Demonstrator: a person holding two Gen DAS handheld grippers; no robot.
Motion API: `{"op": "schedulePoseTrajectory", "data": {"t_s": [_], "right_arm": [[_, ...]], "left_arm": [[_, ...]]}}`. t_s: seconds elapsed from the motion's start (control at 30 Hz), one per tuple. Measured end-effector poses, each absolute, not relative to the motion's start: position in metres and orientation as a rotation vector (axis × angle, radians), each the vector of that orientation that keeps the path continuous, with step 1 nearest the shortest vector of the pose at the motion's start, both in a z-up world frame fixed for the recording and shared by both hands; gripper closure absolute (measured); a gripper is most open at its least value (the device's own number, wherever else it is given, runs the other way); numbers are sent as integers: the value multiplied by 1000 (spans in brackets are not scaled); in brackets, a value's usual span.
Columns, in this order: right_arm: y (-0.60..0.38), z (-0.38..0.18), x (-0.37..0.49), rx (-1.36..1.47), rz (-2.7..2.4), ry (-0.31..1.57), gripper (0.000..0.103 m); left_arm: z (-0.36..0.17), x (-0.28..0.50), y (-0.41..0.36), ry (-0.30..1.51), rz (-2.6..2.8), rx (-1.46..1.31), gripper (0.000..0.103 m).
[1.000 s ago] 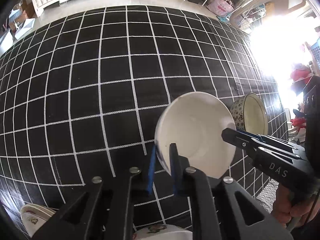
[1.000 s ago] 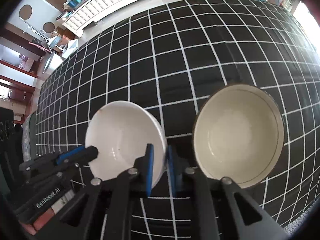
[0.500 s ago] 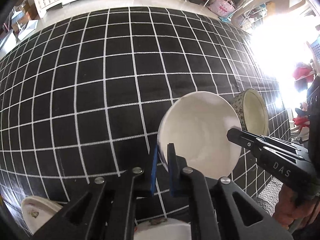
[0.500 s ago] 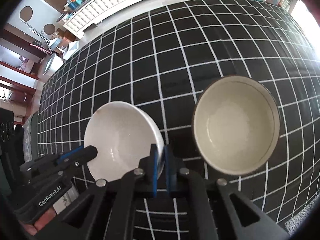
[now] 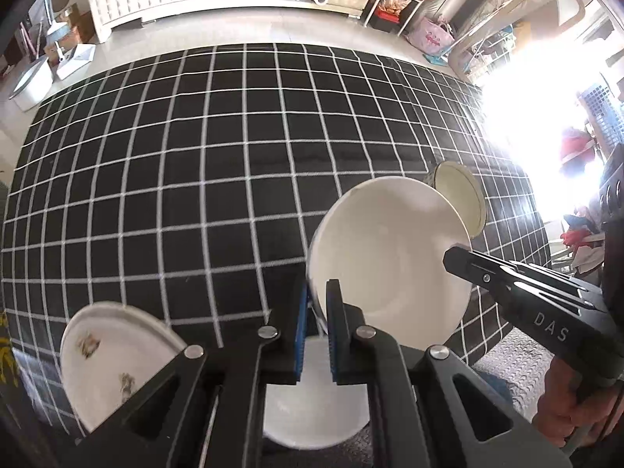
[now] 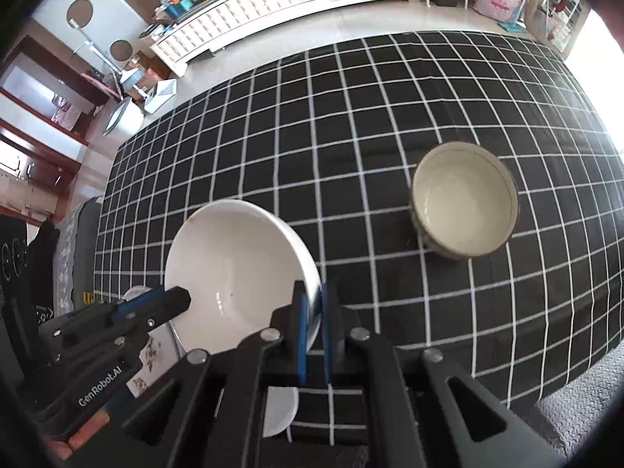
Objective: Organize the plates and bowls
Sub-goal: 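Lift the cream bowl and lower it into the white bowl with the left tool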
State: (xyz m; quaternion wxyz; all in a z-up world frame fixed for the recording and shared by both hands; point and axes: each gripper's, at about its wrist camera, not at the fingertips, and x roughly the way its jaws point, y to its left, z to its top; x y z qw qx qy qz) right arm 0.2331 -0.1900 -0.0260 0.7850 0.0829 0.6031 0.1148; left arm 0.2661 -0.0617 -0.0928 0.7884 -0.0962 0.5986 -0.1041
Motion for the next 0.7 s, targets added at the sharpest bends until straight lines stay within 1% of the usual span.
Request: {"op": "schedulePoseTrajectory", "data": {"t_s": [0.23, 0.43, 0.63, 0.7], "right_arm": [[-167, -23, 209, 155, 280, 1297, 93], [-161, -32, 193, 165, 295, 1337, 93], [-150, -40, 178, 140, 287, 1350, 93], [-149, -43, 174, 132, 282, 1355, 93]], "left_arm": [[-90, 232, -36, 1281, -205, -230, 95], [-92, 210, -32, 1283, -199, -250, 95], [-109, 202, -26, 1313, -176, -275, 95], [-114, 186, -23, 1317, -176, -277, 95]]}}
